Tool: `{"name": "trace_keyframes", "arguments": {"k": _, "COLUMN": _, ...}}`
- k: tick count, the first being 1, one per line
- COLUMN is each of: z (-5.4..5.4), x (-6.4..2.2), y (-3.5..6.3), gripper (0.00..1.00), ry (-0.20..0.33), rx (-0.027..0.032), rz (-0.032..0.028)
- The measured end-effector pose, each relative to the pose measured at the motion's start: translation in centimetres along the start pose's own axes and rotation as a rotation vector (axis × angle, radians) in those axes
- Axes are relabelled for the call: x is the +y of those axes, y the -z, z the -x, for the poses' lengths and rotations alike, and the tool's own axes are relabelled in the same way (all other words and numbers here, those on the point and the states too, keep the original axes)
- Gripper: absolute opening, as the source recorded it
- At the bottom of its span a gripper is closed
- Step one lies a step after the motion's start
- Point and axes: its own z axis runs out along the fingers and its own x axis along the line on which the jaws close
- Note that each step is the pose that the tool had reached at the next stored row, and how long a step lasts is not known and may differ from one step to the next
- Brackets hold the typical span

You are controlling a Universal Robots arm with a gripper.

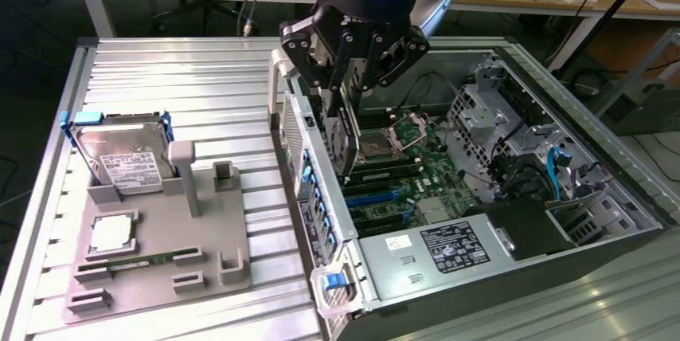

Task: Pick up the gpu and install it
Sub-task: 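Pick up the gpu and move the gpu toward the slot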

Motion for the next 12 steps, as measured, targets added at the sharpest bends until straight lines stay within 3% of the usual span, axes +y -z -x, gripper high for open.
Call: {"name": "trace_keyframes", "arguments": {"k": 12, "z": 1.5, "x": 0.11, "y": -0.04, "gripper": 0.27, "ry": 0.000, "rx": 0.0000, "rz": 0.0000}}
